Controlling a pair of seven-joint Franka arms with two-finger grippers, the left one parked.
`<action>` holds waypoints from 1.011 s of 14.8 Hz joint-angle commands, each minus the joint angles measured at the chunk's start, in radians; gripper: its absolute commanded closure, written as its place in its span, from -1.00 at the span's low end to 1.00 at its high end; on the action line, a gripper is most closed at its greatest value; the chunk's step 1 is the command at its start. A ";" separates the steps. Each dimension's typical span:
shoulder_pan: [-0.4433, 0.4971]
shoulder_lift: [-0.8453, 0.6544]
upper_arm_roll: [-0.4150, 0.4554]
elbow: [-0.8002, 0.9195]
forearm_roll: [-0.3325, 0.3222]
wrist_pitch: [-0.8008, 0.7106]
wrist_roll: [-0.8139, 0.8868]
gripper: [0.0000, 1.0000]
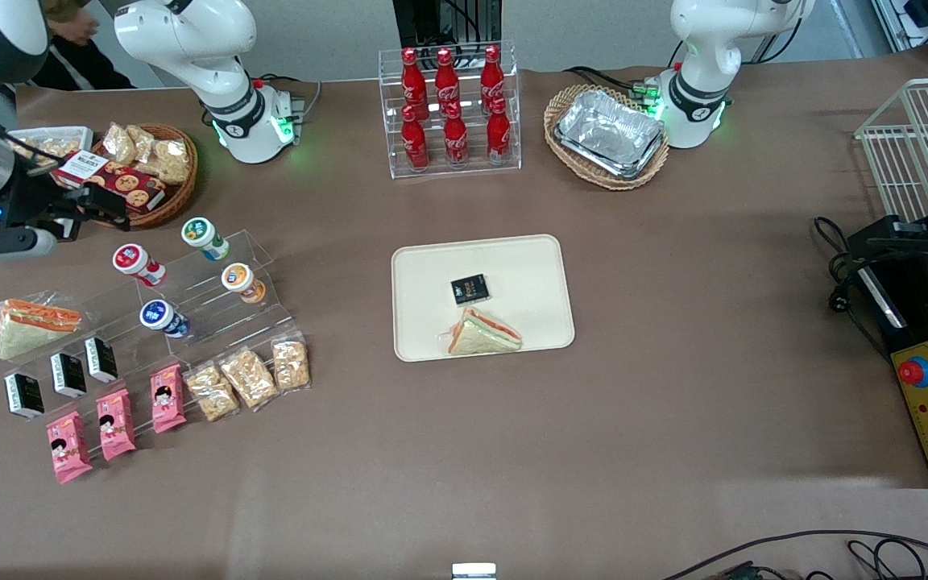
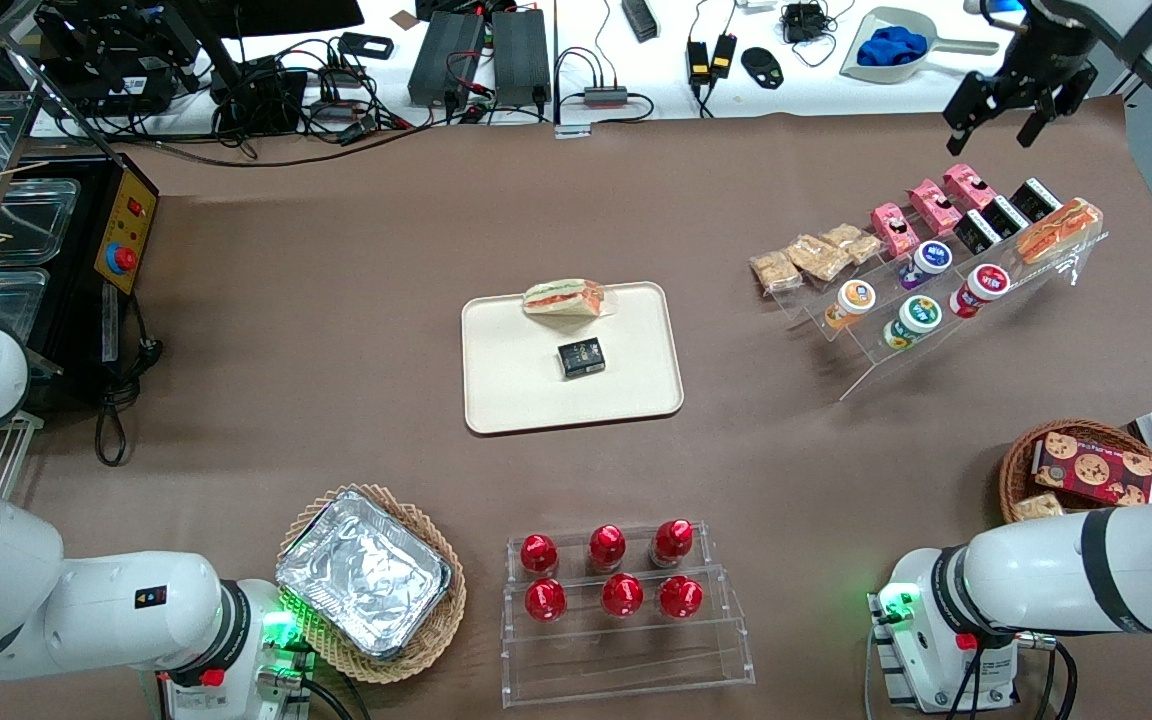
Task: Place green gum on tray
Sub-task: 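Move the right gripper over the green gum tub on the rack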
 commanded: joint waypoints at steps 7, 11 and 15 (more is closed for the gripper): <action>0.005 -0.245 0.028 -0.485 -0.007 0.317 0.066 -1.00; 0.005 -0.273 0.034 -0.592 -0.007 0.403 0.068 -1.00; 0.011 -0.286 0.034 -0.672 -0.007 0.470 0.066 -1.00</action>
